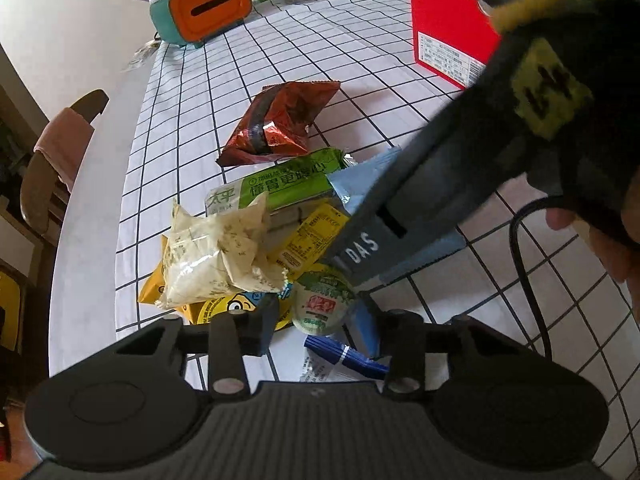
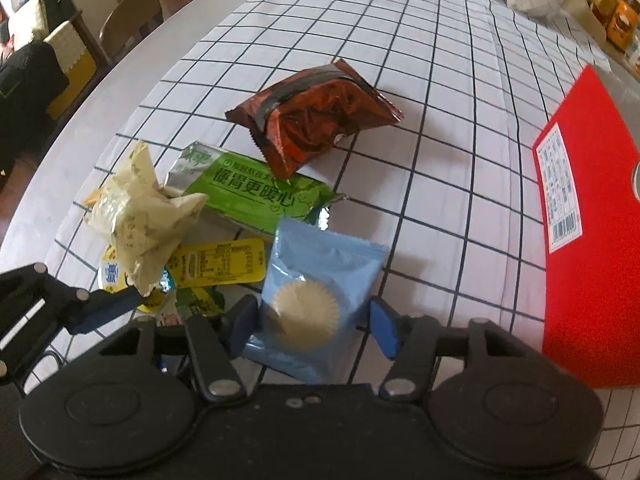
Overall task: Organize snacks
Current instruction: 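Grasp the blue cookie packet with the right tool while the left tool grasps the yogurt drink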
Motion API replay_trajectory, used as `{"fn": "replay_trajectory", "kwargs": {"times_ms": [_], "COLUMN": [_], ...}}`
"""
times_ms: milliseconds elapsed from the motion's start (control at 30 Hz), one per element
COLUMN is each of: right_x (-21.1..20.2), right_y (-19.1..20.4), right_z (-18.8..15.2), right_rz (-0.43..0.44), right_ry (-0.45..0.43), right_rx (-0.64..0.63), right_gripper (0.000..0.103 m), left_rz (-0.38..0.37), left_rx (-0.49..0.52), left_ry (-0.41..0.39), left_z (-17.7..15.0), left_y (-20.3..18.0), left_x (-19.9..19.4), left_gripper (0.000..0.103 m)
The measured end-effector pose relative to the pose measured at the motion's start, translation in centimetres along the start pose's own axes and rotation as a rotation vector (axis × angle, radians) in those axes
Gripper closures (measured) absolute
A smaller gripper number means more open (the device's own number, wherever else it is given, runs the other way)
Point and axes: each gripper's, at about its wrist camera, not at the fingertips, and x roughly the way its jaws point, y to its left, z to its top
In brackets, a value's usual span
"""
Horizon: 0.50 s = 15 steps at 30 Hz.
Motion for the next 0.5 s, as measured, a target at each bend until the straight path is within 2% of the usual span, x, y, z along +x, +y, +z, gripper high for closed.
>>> {"fn": "replay_trajectory", "kwargs": {"times_ms": [100, 267, 500], "right_x": [-0.1, -0.4, -1.5], "right_y": [-0.2, -0.9, -2.5], "right_z": [-0.2, -0.5, -1.4], "right_rz": [0.004, 0.03, 0.061], "right_ry": [-0.008, -0.024, -0.04], "right_rx": [-0.001, 0.027, 0.078], "right_gripper": [0.051, 0.056, 0.058], "left_rz": [-0.007, 0.003, -0.014], "left_rx": [-0.005, -0.003, -0.051], "left_ry": [-0.004, -0.009, -0.011], "left_z": [0.0, 0.0, 0.4], "left_y": [0.0, -0.3, 0.1], "left_x": [-0.1, -0.1, -0.7], "left_gripper": [0.07, 0.071, 0.077]}}
